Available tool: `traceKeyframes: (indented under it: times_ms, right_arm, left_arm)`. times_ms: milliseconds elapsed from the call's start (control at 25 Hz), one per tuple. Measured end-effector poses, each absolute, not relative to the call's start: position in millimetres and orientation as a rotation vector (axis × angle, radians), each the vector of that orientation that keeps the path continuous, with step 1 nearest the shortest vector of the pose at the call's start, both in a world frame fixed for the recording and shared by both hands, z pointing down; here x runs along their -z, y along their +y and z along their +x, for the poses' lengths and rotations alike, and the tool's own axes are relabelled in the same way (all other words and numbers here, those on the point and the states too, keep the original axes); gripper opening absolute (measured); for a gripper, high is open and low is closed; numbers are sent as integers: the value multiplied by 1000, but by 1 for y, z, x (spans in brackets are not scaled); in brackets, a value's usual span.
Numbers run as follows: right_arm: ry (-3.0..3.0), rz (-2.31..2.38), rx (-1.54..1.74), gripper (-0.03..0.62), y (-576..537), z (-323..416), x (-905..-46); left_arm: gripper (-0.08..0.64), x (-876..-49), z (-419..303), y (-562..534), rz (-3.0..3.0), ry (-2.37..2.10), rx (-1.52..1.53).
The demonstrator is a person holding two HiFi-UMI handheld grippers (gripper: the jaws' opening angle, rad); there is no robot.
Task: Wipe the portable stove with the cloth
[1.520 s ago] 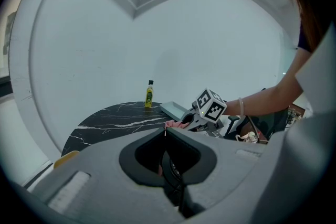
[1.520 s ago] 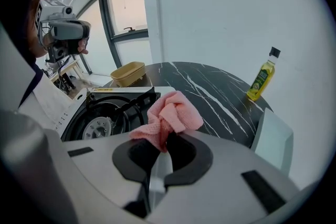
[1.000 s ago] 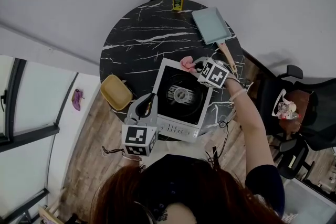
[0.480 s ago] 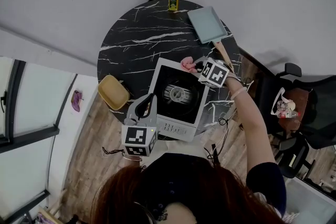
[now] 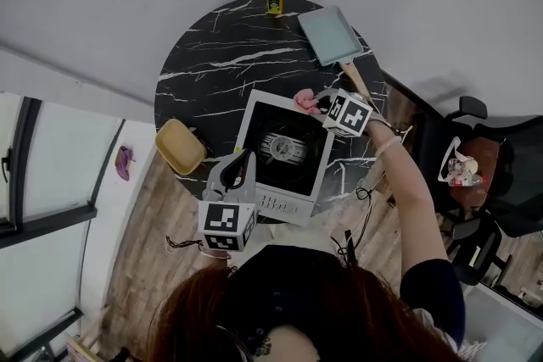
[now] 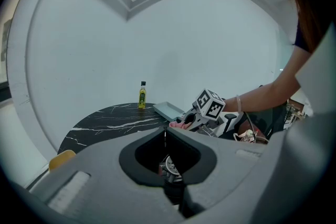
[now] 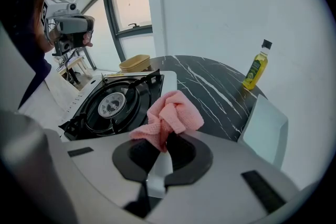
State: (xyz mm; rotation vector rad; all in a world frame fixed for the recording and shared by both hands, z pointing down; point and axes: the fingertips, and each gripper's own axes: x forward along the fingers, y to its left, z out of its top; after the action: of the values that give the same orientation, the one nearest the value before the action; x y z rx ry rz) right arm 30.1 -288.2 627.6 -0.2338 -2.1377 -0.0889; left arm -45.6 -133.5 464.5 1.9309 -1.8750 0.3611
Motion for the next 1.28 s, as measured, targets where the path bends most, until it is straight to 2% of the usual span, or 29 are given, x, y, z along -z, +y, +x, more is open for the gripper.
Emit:
traceKeyframes:
  times_ms: [1280]
  right_arm:
    - [-2171, -151, 21, 32, -297, 81, -627]
  left_arm:
    - [14, -466, -7, -143, 1999, -1819, -407]
